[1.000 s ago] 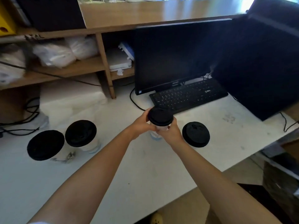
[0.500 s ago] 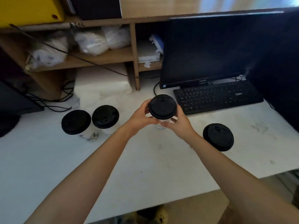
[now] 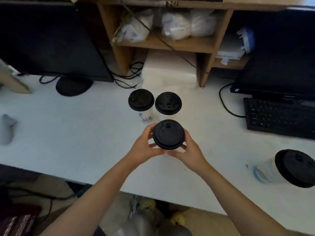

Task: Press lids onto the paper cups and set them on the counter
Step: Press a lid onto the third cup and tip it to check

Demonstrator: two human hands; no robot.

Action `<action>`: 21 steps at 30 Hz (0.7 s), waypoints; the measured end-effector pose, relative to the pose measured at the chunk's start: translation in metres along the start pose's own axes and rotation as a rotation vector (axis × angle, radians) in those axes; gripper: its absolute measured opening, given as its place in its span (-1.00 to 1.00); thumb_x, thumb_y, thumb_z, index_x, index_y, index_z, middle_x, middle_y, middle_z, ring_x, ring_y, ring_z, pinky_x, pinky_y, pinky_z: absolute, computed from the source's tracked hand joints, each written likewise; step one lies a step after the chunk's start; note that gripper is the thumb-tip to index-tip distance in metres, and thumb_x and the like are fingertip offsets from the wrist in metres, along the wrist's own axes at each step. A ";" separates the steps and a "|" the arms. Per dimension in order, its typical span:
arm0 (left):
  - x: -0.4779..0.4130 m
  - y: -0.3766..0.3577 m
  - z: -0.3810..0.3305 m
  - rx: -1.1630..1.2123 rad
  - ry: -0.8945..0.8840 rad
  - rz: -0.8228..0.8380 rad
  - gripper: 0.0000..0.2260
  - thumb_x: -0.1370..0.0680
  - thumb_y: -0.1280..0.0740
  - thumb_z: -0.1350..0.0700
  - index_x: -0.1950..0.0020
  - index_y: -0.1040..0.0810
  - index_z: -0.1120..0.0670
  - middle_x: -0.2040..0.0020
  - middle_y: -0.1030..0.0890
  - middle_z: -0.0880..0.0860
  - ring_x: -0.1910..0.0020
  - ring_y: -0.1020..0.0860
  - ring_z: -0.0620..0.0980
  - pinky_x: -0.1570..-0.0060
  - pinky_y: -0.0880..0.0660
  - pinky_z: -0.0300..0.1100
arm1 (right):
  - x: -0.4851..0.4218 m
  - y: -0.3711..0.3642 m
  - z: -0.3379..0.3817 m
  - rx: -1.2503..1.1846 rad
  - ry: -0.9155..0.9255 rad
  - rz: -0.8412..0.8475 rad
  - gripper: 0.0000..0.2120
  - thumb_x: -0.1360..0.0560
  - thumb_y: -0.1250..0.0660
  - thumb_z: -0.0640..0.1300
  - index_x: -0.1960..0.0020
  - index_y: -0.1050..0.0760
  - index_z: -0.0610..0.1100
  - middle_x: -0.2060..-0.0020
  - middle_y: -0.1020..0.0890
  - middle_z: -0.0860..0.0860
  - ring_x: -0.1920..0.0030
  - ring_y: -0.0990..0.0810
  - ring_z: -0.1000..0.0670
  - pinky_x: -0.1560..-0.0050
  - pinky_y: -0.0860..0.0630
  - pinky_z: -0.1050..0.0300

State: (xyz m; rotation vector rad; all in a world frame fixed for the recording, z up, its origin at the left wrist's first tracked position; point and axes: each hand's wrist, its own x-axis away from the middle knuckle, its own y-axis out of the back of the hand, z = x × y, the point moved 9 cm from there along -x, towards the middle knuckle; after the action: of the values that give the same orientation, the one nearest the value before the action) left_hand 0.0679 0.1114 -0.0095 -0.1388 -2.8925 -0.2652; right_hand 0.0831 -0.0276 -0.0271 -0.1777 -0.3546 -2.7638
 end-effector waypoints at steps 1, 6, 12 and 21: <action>0.004 0.005 0.006 -0.006 0.005 -0.018 -0.37 -0.34 -0.51 0.31 -0.29 -0.34 -0.06 -0.24 -0.47 -0.13 -0.22 -0.45 -0.21 -0.06 -0.54 -0.31 | 0.001 -0.008 -0.003 -0.005 -0.005 0.015 -0.29 -0.36 -0.51 -0.26 -0.27 -0.23 0.23 -0.19 -0.41 0.37 -0.17 -0.40 0.45 -0.14 -0.38 0.53; 0.019 0.014 0.028 0.026 0.034 -0.061 -0.34 -0.35 -0.50 0.30 -0.35 -0.31 -0.01 -0.30 -0.43 -0.12 -0.24 -0.44 -0.24 -0.15 -0.51 -0.26 | 0.005 -0.028 -0.015 -0.034 -0.034 0.059 -0.30 -0.40 -0.48 -0.25 -0.29 -0.22 0.28 -0.27 -0.41 0.32 -0.26 -0.37 0.39 -0.22 -0.35 0.49; 0.016 0.033 0.037 -0.017 0.079 -0.130 -0.49 -0.51 -0.16 0.43 -0.33 -0.34 -0.06 -0.29 -0.49 -0.04 -0.32 -0.43 -0.09 -0.23 -0.44 -0.23 | 0.004 -0.018 -0.021 0.011 -0.084 0.048 -0.46 -0.50 -0.28 -0.38 -0.31 -0.35 0.13 -0.27 -0.47 0.20 -0.26 -0.43 0.29 -0.37 -0.37 0.14; 0.004 0.012 -0.004 -0.021 0.057 -0.446 -0.75 -0.64 -0.04 -0.01 -0.16 -0.48 -0.05 0.10 -0.51 -0.24 0.05 -0.51 -0.21 0.07 -0.44 -0.37 | -0.021 -0.021 0.025 -0.025 -0.145 -0.161 -0.74 -0.63 -0.06 -0.03 -0.15 -0.50 -0.01 0.00 -0.59 0.13 -0.04 -0.54 0.13 -0.01 -0.45 0.29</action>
State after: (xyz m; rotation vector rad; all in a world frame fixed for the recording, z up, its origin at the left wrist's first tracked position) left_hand 0.0660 0.1230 -0.0024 0.5065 -2.8307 -0.3676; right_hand 0.0969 0.0050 -0.0117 -0.3733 -0.3876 -2.9231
